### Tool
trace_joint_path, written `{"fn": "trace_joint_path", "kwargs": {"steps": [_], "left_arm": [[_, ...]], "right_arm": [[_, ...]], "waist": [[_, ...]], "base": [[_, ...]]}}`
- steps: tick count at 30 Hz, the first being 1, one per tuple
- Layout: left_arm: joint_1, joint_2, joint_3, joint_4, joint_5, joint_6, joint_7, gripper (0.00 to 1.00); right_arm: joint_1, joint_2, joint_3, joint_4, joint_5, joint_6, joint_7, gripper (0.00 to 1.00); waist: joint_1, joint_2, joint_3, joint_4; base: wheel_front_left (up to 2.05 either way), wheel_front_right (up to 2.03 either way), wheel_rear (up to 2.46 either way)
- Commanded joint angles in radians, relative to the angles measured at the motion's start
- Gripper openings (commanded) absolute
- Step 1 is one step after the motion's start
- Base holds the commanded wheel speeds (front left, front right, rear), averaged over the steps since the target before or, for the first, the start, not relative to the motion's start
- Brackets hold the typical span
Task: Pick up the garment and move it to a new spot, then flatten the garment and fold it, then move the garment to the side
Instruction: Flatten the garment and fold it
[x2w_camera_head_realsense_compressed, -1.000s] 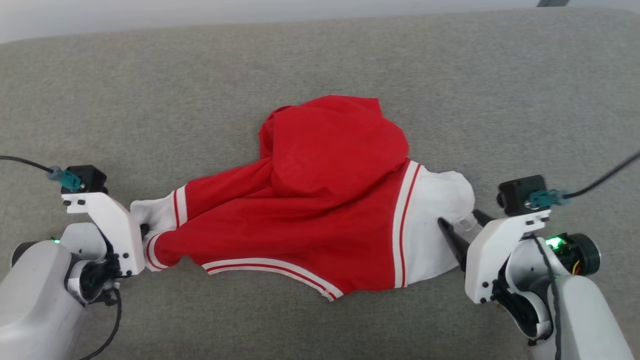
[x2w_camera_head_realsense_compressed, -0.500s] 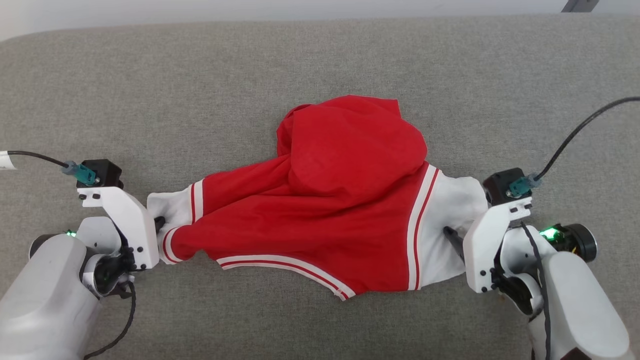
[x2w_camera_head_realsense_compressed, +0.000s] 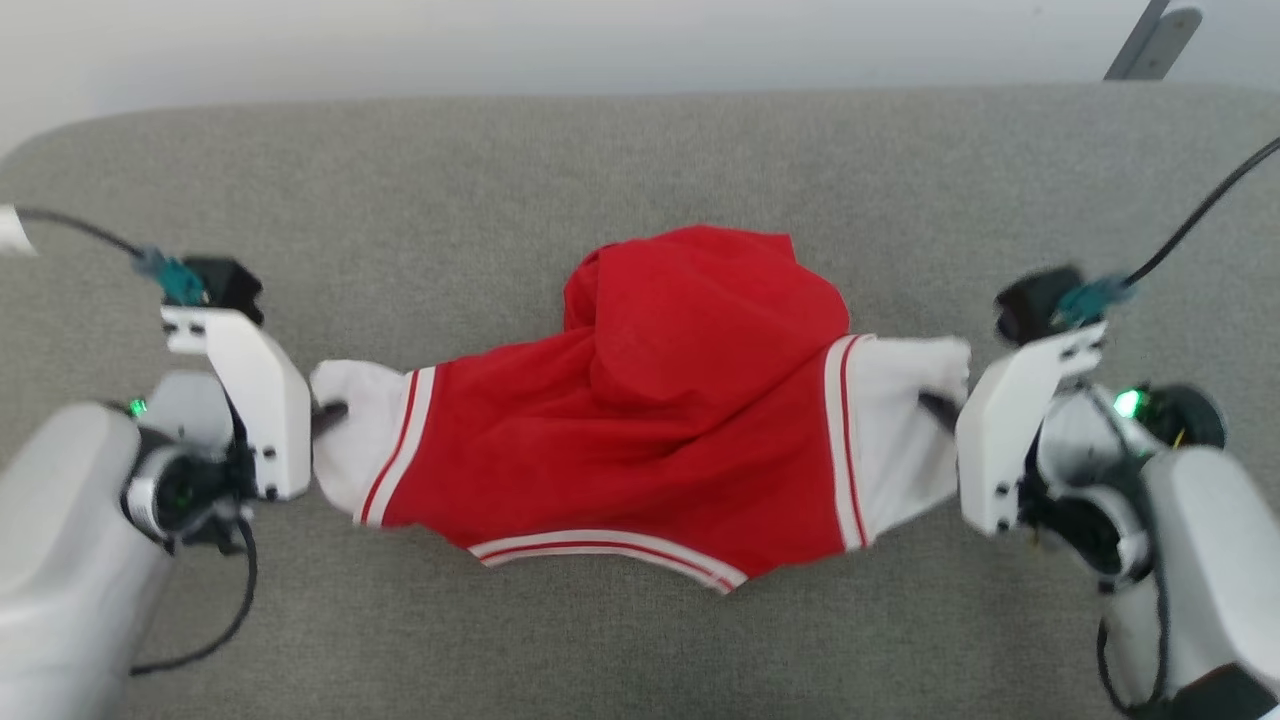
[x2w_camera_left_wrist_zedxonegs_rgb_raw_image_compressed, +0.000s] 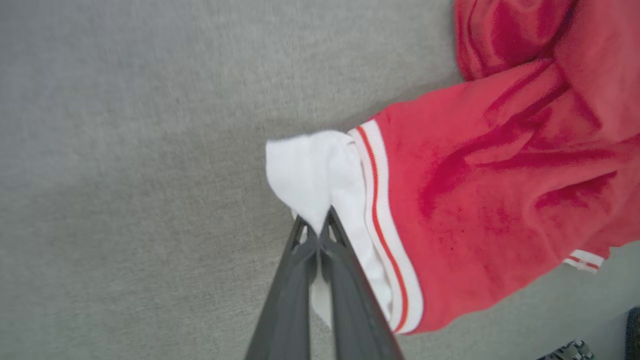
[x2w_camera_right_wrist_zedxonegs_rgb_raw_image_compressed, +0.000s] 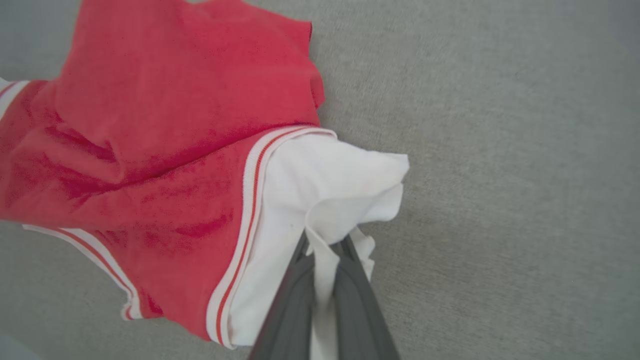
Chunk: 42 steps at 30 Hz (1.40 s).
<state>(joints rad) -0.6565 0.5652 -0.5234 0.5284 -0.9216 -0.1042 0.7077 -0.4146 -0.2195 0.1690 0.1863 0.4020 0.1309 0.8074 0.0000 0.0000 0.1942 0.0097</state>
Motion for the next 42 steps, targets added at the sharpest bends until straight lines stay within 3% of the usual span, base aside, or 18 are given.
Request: {"fn": "trace_joint_path", "kwargs": {"steps": [1, 13, 22, 31, 37, 42], "left_arm": [[-0.022, 0.011, 0.0, -0.042, 0.003, 0.016, 0.027, 0.0], [-0.19, 0.087, 0.063, -0.315, -0.011, 0.146, 0.192, 0.0], [-0.352, 0.099, 0.1, -0.333, 0.013, 0.172, 0.205, 0.0], [-0.469, 0.072, 0.093, -0.25, 0.052, 0.136, 0.153, 0.0], [-0.565, 0.012, 0.085, -0.124, 0.108, 0.075, -0.001, 0.0], [-0.677, -0.029, 0.075, 0.005, 0.174, 0.028, -0.184, 0.0]], "right_arm": [[-0.023, -0.001, -0.007, -0.039, 0.018, 0.0, 0.016, 0.0], [-0.223, 0.014, -0.071, -0.183, 0.097, 0.0, 0.079, 0.0], [-0.393, 0.073, -0.142, -0.151, 0.094, 0.0, 0.038, 0.0], [-0.506, 0.106, -0.169, -0.067, 0.03, 0.0, -0.044, 0.0], [-0.609, 0.112, -0.149, 0.075, -0.033, 0.0, -0.199, 0.0], [-0.728, 0.113, -0.106, 0.217, -0.109, 0.0, -0.403, 0.0]], "waist": [[0.0, 0.0, -0.029, 0.002], [0.0, 0.0, -0.118, 0.002], [0.0, 0.0, -0.154, 0.003], [0.0, 0.0, -0.128, 0.008], [0.0, 0.0, -0.057, 0.012], [0.0, 0.0, 0.014, 0.007]], "base": [[0.0, 0.0, 0.0], [0.0, 0.0, 0.0], [0.0, 0.0, 0.0], [0.0, 0.0, 0.0], [0.0, 0.0, 0.0], [0.0, 0.0, 0.0]]}}
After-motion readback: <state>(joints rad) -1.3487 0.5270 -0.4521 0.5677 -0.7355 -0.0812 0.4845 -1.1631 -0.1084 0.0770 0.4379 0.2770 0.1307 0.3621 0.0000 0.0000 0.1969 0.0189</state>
